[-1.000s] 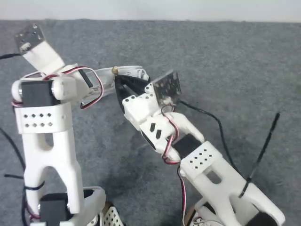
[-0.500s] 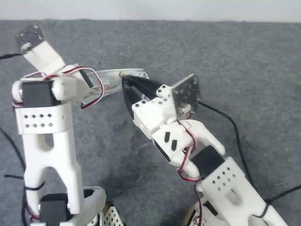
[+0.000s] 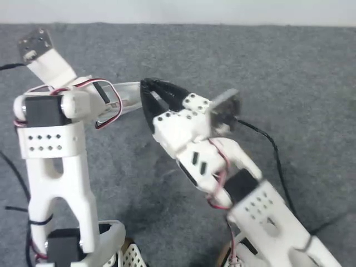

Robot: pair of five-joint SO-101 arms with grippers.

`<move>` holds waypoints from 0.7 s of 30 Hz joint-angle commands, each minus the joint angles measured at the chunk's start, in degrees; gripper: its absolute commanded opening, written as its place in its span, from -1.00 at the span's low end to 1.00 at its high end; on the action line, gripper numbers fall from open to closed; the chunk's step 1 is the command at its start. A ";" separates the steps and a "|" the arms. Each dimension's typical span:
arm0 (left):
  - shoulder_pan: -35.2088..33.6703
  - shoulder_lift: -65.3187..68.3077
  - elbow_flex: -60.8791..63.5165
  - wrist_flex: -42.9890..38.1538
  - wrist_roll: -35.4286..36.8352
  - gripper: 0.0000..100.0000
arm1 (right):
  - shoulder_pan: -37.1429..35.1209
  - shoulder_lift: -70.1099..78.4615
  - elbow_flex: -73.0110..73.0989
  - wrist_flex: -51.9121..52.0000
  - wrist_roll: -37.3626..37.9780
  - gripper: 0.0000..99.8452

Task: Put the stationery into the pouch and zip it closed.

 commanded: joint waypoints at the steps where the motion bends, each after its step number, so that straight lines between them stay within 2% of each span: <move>1: 0.00 -2.90 -0.22 -1.23 -0.62 -0.98 | 0.04 9.27 -2.11 -0.75 0.97 -0.99; 4: 0.00 -2.81 -0.04 -1.32 -0.62 -0.98 | -0.31 14.73 -2.20 1.27 1.23 -0.99; 10: 0.00 -2.81 -0.04 -1.32 -0.62 -0.98 | -0.13 15.69 -6.68 14.55 2.02 -0.99; 21: 0.00 -2.81 -0.04 -1.32 -0.62 -0.98 | -0.04 -2.86 -7.38 20.09 1.93 -0.99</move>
